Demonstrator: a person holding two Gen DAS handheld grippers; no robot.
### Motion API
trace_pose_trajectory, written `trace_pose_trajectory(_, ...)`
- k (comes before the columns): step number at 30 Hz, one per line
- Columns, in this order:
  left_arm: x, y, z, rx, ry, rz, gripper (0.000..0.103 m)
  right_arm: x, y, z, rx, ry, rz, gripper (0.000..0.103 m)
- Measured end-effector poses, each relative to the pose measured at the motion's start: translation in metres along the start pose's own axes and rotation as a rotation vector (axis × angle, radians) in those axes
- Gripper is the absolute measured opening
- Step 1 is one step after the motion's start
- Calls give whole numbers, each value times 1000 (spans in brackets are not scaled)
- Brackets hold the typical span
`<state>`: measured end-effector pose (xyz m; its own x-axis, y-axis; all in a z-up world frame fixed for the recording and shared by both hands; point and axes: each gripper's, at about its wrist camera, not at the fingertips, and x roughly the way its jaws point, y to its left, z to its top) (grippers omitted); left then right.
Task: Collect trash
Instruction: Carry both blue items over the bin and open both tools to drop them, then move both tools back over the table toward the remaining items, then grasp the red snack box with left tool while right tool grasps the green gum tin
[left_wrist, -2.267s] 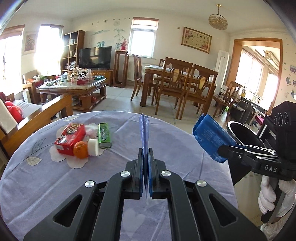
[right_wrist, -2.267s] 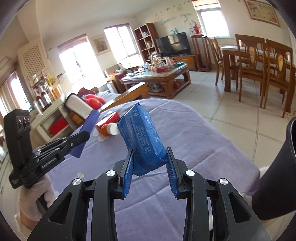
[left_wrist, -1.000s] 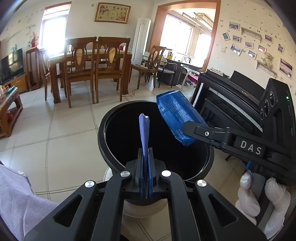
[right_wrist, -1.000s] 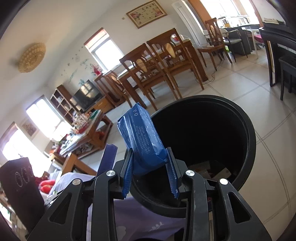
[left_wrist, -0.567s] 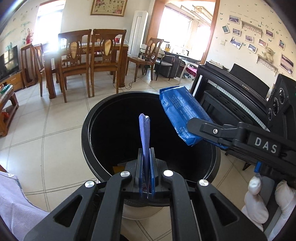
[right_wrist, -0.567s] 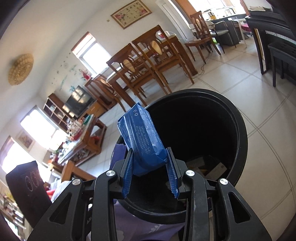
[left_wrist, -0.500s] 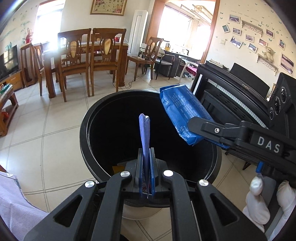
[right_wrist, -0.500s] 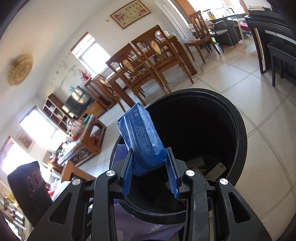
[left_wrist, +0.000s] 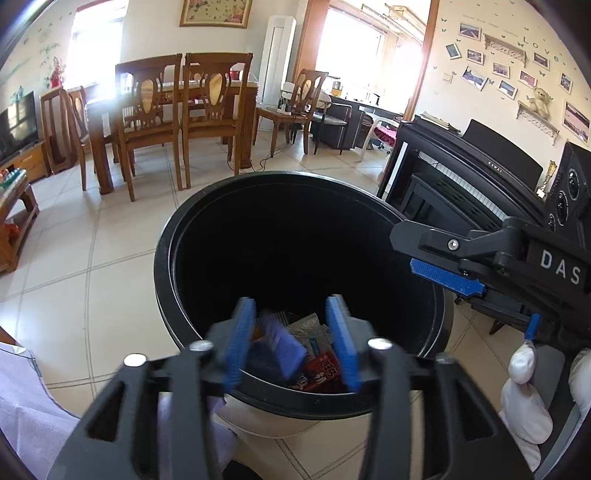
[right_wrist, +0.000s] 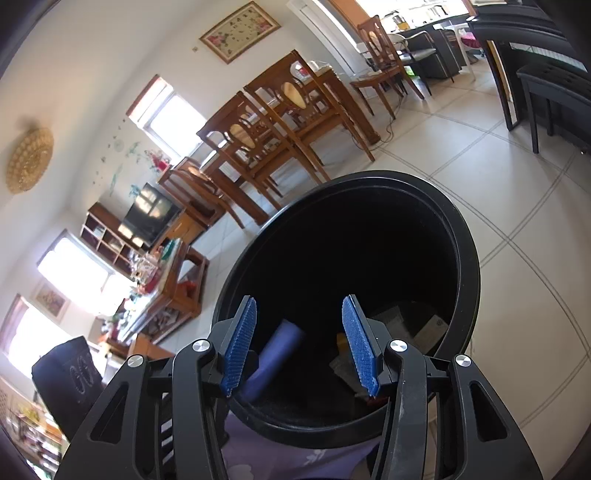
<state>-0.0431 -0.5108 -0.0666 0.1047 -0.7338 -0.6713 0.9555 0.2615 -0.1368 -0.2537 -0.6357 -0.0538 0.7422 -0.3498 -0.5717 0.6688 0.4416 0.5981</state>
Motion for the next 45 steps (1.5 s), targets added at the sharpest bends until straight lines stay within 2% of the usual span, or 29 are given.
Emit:
trace_pose_trajectory(6,-10,-2,-2,16,-10,1,52,-2,3,-4,-8,-7,14,50)
trace_pose_trajectory(8,-19,2,-3,10,-20,8,57,-1,9,-6,-29,-9,21,50)
trace_pose_trajectory(9,-27,4,-5,4,-30,17,63,-2,11,-9,-41,-7,26,50)
trace_pose_trajectory(11,-43,11,-12,-10,-51,34,69,-2,19,-15,-68,-1,37,56)
trace_pose_trajectory(13,-60,23,-20,-38,-67,53,72,-2,29,-22,-101,-2,39,63)
trace_pose_trajectory(22,-148,95,-64,-198,-125,198,75,4,93,-61,-276,30,109,69)
trace_pose_trajectory(29,-230,161,-103,-324,-170,389,75,29,170,-109,-430,162,179,69)
trace_pose_trajectory(35,-284,219,-136,-429,-195,505,75,45,247,-154,-568,250,275,69)
trace_pose_trajectory(40,-315,262,-157,-471,-189,574,75,58,312,-195,-655,323,323,69)
trace_pose_trajectory(45,-329,301,-174,-495,-155,604,75,69,371,-236,-747,380,342,69)
